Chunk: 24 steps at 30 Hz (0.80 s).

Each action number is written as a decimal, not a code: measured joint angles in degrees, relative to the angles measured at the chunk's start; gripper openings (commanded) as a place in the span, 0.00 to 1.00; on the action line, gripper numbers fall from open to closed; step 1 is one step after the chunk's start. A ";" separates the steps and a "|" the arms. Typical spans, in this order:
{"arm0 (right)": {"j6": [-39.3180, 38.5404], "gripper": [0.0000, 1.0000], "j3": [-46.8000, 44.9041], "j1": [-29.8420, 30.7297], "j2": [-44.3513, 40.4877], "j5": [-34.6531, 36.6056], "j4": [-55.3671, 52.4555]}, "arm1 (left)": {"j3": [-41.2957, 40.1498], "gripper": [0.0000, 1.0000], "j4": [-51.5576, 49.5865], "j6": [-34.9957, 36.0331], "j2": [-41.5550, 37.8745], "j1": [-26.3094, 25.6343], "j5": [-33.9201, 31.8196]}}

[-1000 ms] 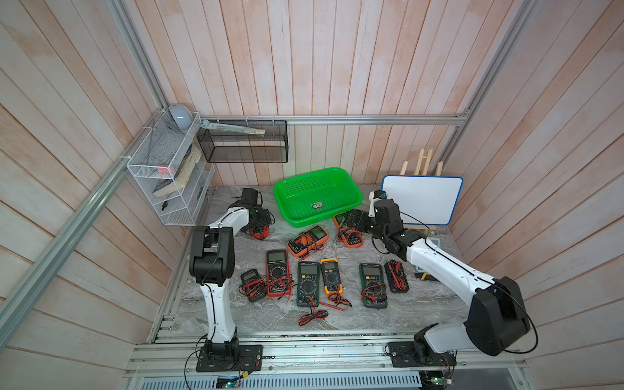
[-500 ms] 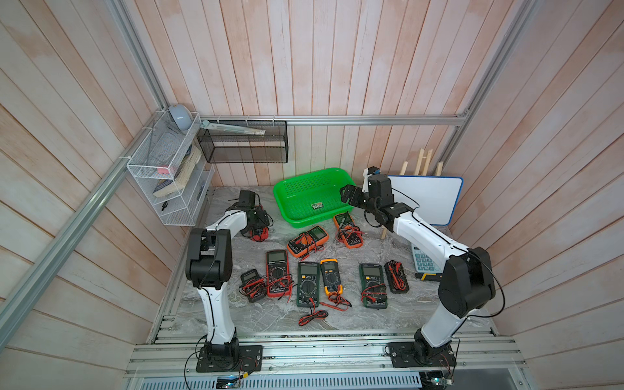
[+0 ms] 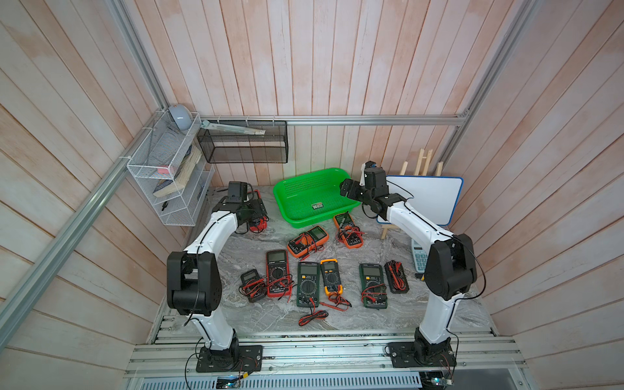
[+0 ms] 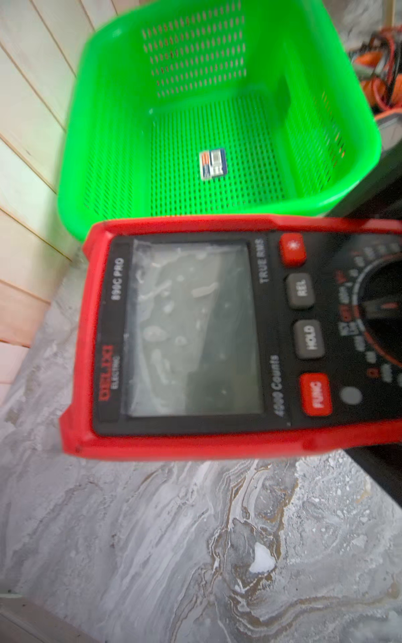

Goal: Put the multimeter into the basket
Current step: Pick up the multimeter from the center of the board, then place the multimeter in the basket.

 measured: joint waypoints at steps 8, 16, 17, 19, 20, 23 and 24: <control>0.00 0.96 -4.55 0.00 -1.03 -0.28 0.74 | 7.89 0.00 -0.20 -2.89 0.55 -5.60 2.01; -0.02 0.96 -11.17 0.00 -5.53 -1.29 1.27 | 22.45 0.00 0.92 -5.42 9.09 -11.89 1.03; -0.02 0.96 -11.69 0.00 -6.21 -1.44 1.55 | 24.15 0.00 0.98 -5.64 10.62 -12.52 0.61; -0.09 0.96 -12.50 0.00 -7.32 -1.70 1.99 | 27.08 0.00 1.11 -6.08 13.75 -13.68 -0.24; -0.22 0.96 -12.83 0.00 -7.85 -1.75 2.08 | 28.39 0.00 1.14 -6.45 15.39 -14.23 -0.74; -0.61 0.96 -13.55 0.00 -9.20 -2.03 2.19 | 31.71 0.00 1.01 -7.30 20.06 -15.26 -1.92; -0.70 0.96 -13.68 0.00 -9.55 -2.16 2.23 | 32.83 0.00 0.94 -7.58 21.68 -15.43 -2.43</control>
